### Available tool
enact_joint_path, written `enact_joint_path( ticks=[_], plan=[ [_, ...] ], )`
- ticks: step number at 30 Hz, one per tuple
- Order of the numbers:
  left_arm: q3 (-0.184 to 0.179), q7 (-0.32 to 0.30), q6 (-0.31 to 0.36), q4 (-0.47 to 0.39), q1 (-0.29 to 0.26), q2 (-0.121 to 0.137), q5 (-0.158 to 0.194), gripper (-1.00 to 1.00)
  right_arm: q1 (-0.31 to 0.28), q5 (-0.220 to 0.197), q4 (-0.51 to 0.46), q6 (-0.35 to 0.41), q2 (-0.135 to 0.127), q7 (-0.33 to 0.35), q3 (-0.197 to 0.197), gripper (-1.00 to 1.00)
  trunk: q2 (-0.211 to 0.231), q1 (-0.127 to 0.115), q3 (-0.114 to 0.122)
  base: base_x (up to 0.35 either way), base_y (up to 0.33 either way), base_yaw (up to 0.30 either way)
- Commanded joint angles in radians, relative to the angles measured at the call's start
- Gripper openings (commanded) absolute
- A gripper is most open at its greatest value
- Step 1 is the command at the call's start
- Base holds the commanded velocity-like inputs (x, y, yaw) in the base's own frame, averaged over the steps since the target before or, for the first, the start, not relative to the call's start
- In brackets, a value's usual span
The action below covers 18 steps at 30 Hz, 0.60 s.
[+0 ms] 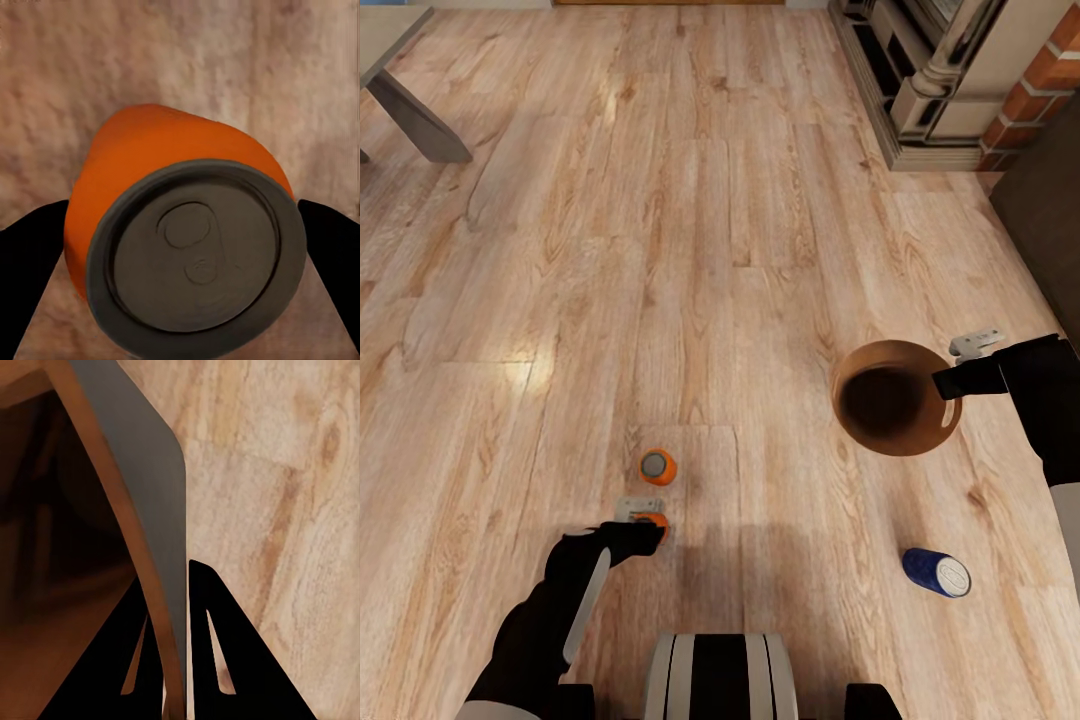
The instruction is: Put the three can of soda from the living room inside the tash can in the kitchen.
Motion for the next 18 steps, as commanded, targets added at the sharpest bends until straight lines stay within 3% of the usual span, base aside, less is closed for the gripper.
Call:
enact_joint_path(
  ticks=[1,7,18],
  plan=[
    [-0.001,0.000,-0.001,0.000,0.001,0.000,-0.003,-1.00,0.000,0.019,0.062,0.000,0.053,-0.081,-0.002,-1.00,0.000,0.001,0.000,0.000,0.000,0.000],
    [-0.001,0.001,0.001,0.000,0.002,0.000,-0.003,-1.00,0.000,0.019,0.062,0.000,0.053,-0.081,-0.002,-1.00,0.000,0.001,0.000,0.000,0.000,0.000],
    [-0.002,0.002,0.005,0.003,0.001,-0.001,-0.007,-1.00,0.000,0.019,0.062,0.000,0.054,-0.081,-0.002,-1.00,0.003,-0.004,0.042,0.000,0.000,0.000]
  ],
)
